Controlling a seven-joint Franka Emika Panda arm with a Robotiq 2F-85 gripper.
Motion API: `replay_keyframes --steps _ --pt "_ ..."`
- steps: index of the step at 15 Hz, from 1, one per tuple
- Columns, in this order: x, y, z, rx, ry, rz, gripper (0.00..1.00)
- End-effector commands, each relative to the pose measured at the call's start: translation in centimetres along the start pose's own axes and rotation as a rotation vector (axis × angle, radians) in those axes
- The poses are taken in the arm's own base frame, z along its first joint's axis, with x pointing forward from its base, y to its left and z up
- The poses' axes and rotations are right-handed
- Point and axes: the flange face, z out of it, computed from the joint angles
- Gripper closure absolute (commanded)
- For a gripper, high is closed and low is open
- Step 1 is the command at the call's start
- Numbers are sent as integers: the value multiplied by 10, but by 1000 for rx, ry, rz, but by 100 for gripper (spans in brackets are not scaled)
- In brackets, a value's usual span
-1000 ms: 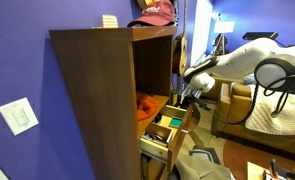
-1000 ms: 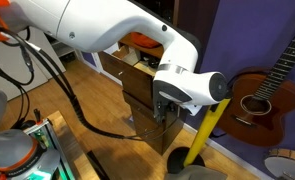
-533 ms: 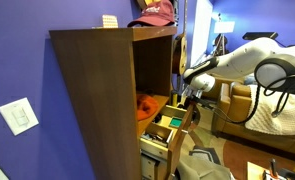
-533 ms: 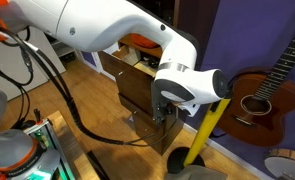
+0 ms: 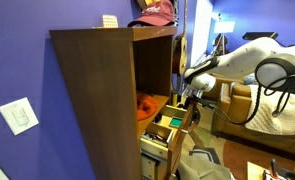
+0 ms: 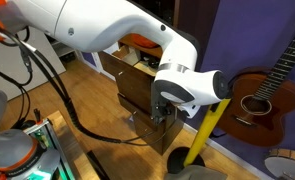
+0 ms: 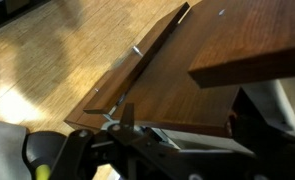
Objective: Open the top drawer of the cabinet and then open the second and third drawer at the same time
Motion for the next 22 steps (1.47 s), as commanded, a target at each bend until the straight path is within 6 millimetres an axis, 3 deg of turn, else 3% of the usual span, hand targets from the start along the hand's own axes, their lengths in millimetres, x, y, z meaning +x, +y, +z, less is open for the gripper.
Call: replay_keyframes --steps 1,5,9,18,22 --pt "15 39 -1 -19 84 108 0" --pt "28 75 -6 -37 169 209 0" --pt "33 89 12 19 143 313 0" --pt "47 76 65 171 69 427 0" --pt "45 74 80 182 -10 458 0"
